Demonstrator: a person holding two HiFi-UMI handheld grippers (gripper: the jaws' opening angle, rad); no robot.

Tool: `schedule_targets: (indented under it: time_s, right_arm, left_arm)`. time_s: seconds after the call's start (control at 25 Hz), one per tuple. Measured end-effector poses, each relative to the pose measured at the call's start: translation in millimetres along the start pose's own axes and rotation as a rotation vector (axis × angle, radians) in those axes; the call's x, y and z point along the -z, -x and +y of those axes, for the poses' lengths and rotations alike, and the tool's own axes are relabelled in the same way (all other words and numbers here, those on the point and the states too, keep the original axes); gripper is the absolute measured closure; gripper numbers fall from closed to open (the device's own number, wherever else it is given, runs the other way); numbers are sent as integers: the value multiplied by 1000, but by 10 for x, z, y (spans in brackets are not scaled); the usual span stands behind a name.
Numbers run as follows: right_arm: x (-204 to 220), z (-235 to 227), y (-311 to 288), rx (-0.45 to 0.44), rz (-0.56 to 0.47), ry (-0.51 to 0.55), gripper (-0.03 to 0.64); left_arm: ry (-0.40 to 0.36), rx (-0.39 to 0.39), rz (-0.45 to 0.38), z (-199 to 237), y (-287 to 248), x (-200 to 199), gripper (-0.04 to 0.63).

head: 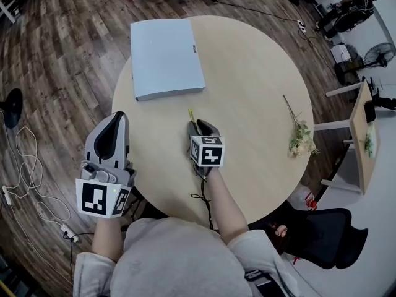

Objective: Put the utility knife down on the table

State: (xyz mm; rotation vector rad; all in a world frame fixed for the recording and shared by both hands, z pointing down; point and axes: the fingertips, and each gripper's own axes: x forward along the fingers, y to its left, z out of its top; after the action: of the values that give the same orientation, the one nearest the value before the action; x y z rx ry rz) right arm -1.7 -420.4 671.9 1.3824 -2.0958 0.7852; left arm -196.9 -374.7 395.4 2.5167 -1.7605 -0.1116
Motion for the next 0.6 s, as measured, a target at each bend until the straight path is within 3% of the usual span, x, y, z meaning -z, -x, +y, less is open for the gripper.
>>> schedule_targets:
  time_s: [0.2,0.6]
  right_arm:
    - [-230,25,231,-6,-100,9,606]
    - [-582,80,1033,-22,-302,24,606]
  left_arm:
    - [-6,18,-17,-71,9,-58,588]
    - [-25,60,-62,-369,136,-258,588]
